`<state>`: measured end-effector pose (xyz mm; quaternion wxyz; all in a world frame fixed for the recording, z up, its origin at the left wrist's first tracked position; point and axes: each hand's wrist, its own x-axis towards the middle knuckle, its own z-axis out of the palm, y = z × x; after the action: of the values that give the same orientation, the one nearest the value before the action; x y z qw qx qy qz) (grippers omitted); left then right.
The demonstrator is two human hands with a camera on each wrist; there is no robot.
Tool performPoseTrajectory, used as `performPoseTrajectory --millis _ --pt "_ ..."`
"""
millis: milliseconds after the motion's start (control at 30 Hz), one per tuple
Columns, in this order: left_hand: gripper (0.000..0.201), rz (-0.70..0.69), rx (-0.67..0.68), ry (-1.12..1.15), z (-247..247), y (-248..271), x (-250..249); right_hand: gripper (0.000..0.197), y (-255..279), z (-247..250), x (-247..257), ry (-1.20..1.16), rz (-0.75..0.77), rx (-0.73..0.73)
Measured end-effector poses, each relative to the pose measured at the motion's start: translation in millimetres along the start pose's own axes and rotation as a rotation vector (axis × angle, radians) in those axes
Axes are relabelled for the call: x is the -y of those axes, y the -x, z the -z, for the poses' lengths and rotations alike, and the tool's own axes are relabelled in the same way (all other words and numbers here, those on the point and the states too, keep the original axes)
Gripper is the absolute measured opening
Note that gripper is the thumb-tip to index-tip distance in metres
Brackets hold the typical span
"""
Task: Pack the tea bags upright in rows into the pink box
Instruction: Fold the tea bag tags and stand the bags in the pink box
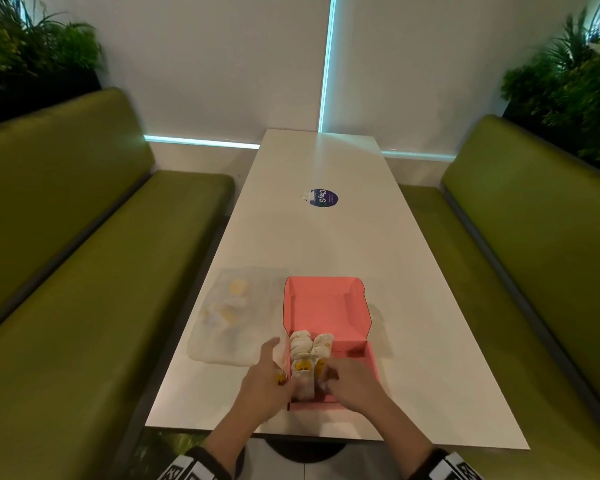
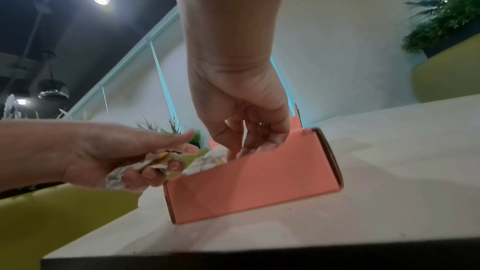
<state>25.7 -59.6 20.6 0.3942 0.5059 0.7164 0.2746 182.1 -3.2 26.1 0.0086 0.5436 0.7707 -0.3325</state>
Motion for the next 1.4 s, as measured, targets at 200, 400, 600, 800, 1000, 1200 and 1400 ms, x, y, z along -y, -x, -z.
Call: performPoseTrajectory --millis 200,400,600,800,1000,1200,1400 --pt "0.071 -0.047 0.042 0.488 16 9 -31 0.006 21 23 21 -0.399 0.142 -0.132" --pt "0.083 -0.075 0.163 0.757 13 -2 -30 0.025 24 28 35 -0.508 0.219 -0.245" --pt "0.047 -0.056 0.182 0.568 17 6 -34 0.023 23 29 32 -0.530 0.239 -0.278" --pt "0.012 -0.123 0.064 0.434 20 9 -33 0.013 20 38 28 -0.684 0.171 -0.235" --pt "0.011 -0.116 -0.055 0.556 12 6 -36 0.014 23 35 29 -0.782 0.023 -0.119" --pt "0.015 -0.120 -0.053 0.542 6 5 -34 0.001 18 39 26 -0.970 -0.005 -0.245" --pt "0.019 -0.091 -0.106 0.541 16 2 -29 0.013 20 53 19 -0.249 0.092 -0.293"
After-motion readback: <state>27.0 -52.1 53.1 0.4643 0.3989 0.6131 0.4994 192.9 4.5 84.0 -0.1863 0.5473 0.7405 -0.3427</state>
